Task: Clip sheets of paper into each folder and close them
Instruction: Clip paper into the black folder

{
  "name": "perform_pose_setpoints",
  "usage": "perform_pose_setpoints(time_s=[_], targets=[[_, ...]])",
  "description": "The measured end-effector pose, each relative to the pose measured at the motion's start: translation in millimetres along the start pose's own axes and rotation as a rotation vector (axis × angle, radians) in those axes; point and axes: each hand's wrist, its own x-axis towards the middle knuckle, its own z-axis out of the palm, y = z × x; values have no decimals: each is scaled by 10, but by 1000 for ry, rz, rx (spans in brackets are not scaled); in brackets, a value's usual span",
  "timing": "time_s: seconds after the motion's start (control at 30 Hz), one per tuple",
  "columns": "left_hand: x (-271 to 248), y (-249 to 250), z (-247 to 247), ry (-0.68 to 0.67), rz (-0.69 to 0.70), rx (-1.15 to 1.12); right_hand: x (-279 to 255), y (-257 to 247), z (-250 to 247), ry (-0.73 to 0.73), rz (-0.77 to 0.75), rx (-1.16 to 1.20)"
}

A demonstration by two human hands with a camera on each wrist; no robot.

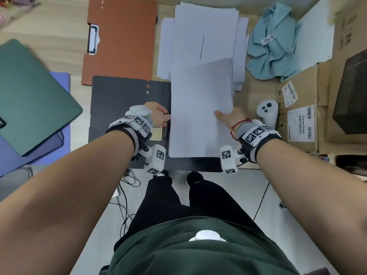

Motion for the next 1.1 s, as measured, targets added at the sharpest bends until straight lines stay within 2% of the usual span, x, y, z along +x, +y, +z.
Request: perform_pose_setpoints(time_s=[0.13,0.3,0.53,0.63,0.77,0.83,1.03,1.1], targets=[[160,-136,71,2,18,316,-17,222,127,-18,97,-4],[147,-59,112,10,34,640,7,322,294,-5,162,20],[178,32,190,57,19,684,61,298,343,-9,180,31],[172,39,183,42,56,659,74,297,348,-6,185,30],[178,73,80,29,-42,650,77,283,341,-7,188,36],[256,5,27,-59,-67,522,87,297,325,-7,190,31],[322,-180,-27,-109,-6,140,66,321,324,-35,176,48],[312,-199,-30,-129,32,92,56,329,346,-50,173,47]])
